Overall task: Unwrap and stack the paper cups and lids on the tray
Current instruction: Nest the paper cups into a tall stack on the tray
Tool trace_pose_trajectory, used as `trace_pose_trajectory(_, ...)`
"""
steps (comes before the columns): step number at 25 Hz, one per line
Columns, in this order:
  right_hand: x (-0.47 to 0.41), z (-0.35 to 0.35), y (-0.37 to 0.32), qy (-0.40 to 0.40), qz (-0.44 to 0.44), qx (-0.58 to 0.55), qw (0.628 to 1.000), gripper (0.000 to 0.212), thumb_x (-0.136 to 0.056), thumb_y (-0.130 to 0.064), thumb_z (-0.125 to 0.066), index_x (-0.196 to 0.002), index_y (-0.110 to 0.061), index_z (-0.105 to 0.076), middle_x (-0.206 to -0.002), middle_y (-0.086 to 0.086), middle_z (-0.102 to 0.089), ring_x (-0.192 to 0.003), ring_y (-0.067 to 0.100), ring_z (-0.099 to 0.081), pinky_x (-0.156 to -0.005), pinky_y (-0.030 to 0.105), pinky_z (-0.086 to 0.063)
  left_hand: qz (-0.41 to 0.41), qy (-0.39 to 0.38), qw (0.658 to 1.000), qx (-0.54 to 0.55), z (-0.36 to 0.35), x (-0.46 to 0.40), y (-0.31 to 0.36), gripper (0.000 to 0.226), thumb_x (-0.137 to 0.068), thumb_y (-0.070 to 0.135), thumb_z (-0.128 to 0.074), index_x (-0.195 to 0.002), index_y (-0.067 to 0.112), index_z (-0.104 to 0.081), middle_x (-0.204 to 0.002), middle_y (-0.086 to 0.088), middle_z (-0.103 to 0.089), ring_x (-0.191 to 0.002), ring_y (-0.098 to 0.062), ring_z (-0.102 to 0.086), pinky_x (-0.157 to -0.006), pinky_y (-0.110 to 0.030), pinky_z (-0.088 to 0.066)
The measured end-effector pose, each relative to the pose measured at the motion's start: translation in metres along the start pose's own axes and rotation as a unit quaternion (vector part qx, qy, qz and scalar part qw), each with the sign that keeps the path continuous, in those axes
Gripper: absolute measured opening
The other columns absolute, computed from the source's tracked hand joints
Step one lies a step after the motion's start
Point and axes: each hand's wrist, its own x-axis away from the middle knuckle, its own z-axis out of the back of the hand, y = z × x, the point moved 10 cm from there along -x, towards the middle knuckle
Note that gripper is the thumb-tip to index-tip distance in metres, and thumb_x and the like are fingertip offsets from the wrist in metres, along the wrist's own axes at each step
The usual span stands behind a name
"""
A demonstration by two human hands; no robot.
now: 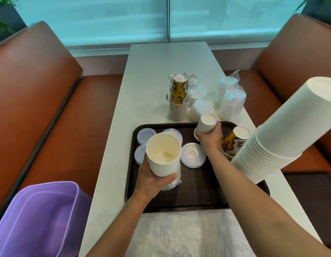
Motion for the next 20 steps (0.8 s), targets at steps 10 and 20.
trace_pose_trajectory(10, 0.105, 0.030, -0.014, -0.127, 0.127, 0.011, 0.984, 0.079, -0.064, -0.017, -0.080, -0.132, -0.022, -0.042, -0.123, -0.007, -0.051, -0.113, 0.008, -0.047, -0.095, 0.027, -0.040, -0.010, 0.019, 1.000, -0.001, 0.000, 0.005, 0.013, 0.091, -0.057, 0.017, -0.090, -0.132, 0.008, -0.040, -0.113, 0.004, -0.053, -0.103, -0.010, -0.050, -0.079, -0.007, -0.040)
trace_pose_trajectory(20, 0.153, 0.051, 0.025, -0.133, 0.177, 0.104, 0.970, 0.089, -0.064, -0.044, -0.072, -0.142, -0.021, -0.034, -0.138, -0.001, -0.045, -0.129, 0.016, -0.039, -0.108, 0.036, -0.035, -0.018, 0.024, 0.999, -0.023, 0.004, 0.007, 0.019, 0.080, -0.065, 0.010, -0.085, -0.132, 0.009, -0.040, -0.114, 0.004, -0.050, -0.104, -0.011, -0.047, -0.083, -0.015, -0.036)
